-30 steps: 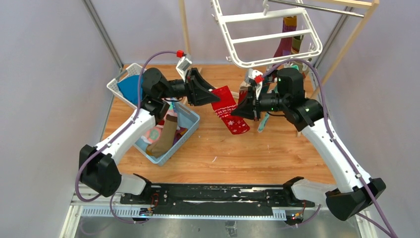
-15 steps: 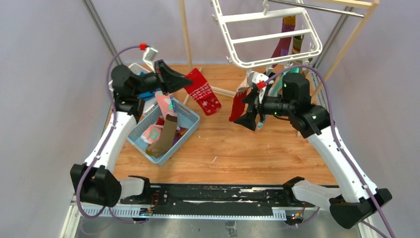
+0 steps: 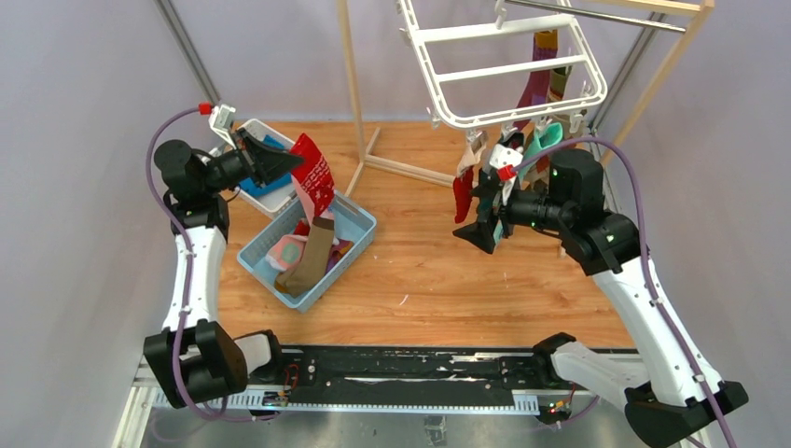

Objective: Remove the socks clipped to the hanger
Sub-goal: Place the sock in the bin.

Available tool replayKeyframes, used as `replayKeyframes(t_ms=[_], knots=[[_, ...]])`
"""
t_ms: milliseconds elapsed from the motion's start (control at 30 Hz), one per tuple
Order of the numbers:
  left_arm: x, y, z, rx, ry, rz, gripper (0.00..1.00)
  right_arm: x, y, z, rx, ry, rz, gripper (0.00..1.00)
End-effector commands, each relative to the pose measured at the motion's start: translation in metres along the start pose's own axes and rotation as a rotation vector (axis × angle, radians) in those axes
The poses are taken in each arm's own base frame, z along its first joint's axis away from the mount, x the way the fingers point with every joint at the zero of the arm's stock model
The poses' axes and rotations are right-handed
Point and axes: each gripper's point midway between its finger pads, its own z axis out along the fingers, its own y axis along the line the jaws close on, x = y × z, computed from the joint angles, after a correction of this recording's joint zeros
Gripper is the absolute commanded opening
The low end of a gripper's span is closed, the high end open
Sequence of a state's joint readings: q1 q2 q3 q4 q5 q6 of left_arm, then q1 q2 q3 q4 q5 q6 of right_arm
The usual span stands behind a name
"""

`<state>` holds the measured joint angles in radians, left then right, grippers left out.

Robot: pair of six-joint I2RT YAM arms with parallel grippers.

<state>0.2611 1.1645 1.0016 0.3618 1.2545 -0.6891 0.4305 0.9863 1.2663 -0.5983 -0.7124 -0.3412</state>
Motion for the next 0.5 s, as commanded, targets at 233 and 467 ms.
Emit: replayKeyframes(t_ms=[233, 467], knots=[[-0.026, -0.027, -0.006, -0.018, -0.034, 0.193, 0.12, 0.009, -0.013, 0.006, 0.016, 0.037, 0.018, 0.9], [0.033, 0.009, -0.03, -0.275, 0.245, 0.297, 0.16, 0.011, -0.013, 0.005, 0.022, 0.042, 0.014, 0.9]])
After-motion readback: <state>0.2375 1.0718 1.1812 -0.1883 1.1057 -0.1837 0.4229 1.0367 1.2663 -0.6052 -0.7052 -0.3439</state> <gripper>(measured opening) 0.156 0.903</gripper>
